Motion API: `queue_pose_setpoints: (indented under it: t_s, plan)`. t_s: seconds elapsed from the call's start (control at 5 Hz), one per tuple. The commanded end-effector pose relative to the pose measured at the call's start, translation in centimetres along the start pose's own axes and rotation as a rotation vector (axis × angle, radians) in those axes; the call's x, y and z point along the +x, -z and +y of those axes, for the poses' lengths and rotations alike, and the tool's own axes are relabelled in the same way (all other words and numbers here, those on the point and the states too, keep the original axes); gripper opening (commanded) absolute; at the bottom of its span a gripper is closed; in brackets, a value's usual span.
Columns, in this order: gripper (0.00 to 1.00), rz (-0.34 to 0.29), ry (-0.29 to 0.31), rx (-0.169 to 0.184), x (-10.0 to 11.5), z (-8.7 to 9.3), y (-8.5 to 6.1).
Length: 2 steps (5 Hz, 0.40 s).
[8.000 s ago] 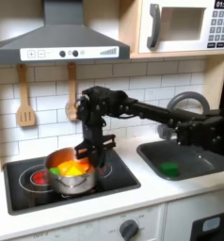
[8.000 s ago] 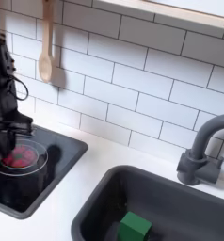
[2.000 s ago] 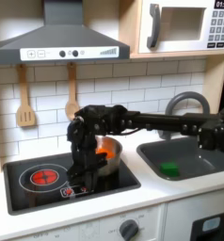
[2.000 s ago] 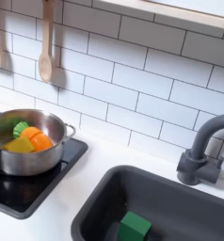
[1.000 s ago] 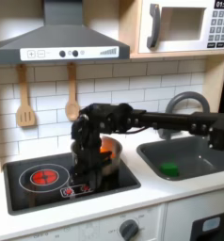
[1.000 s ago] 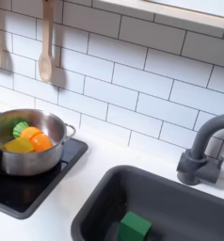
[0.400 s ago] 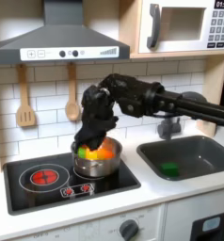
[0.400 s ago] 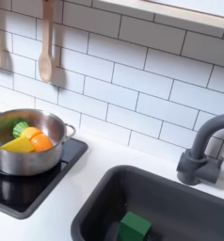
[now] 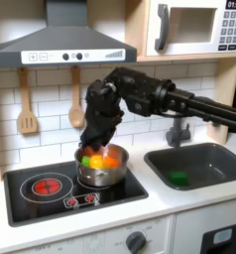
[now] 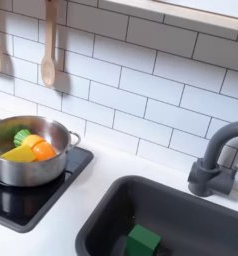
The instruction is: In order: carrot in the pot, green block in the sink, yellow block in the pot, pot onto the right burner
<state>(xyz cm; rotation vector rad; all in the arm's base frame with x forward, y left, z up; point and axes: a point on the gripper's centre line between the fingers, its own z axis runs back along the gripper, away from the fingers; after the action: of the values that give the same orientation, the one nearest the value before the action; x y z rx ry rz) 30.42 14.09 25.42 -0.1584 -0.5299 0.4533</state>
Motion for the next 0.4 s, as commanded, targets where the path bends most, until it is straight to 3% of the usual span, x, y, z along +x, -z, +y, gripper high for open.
queue_pose_setpoints:
  t_s: [0.0, 0.2]
  plan:
    - [1.00, 0.452, 0.047, 0.095, -7.18, -3.24, 2.85]
    - [0.08, 0.569, 0.039, 0.152, -8.05, -2.69, 3.06]
